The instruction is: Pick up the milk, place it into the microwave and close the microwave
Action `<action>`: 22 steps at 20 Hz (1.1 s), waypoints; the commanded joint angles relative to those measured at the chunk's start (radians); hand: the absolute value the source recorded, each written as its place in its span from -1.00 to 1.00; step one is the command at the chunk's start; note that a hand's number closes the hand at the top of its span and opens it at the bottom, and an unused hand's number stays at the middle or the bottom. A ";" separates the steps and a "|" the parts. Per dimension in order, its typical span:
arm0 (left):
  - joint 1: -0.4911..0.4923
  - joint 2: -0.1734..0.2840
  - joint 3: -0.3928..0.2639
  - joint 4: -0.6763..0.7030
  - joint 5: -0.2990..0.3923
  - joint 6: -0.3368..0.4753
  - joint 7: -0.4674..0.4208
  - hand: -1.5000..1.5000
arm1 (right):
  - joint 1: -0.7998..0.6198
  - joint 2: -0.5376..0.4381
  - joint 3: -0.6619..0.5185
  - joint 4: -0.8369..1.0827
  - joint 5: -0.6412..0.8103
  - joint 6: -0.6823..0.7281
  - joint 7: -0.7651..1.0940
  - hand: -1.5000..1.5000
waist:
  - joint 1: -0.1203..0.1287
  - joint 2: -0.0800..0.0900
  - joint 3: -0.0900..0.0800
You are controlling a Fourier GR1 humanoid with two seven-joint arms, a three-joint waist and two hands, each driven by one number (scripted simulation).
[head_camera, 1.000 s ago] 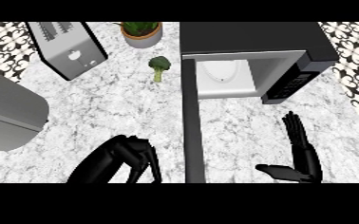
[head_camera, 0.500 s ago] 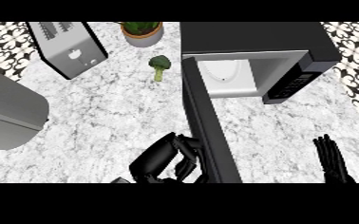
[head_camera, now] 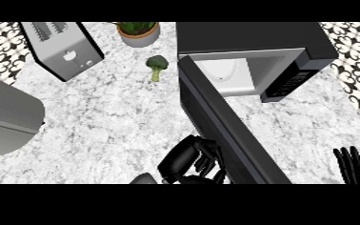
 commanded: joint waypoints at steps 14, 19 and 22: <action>-0.239 -0.004 -0.267 0.162 0.440 0.304 -0.126 1.00 | 0.106 -0.095 0.059 -0.353 -0.190 0.150 0.162 -1.00 | -0.086 0.018 -0.002; -0.301 -0.004 -0.243 0.150 0.536 0.390 -0.142 1.00 | 0.093 -0.136 0.055 -0.425 -0.198 0.145 0.214 -1.00 | -0.105 0.022 -0.004; -0.311 -0.004 -0.229 0.133 0.578 0.483 -0.160 1.00 | 0.092 -0.169 0.025 -0.438 -0.225 0.151 0.237 -1.00 | -0.122 0.023 -0.005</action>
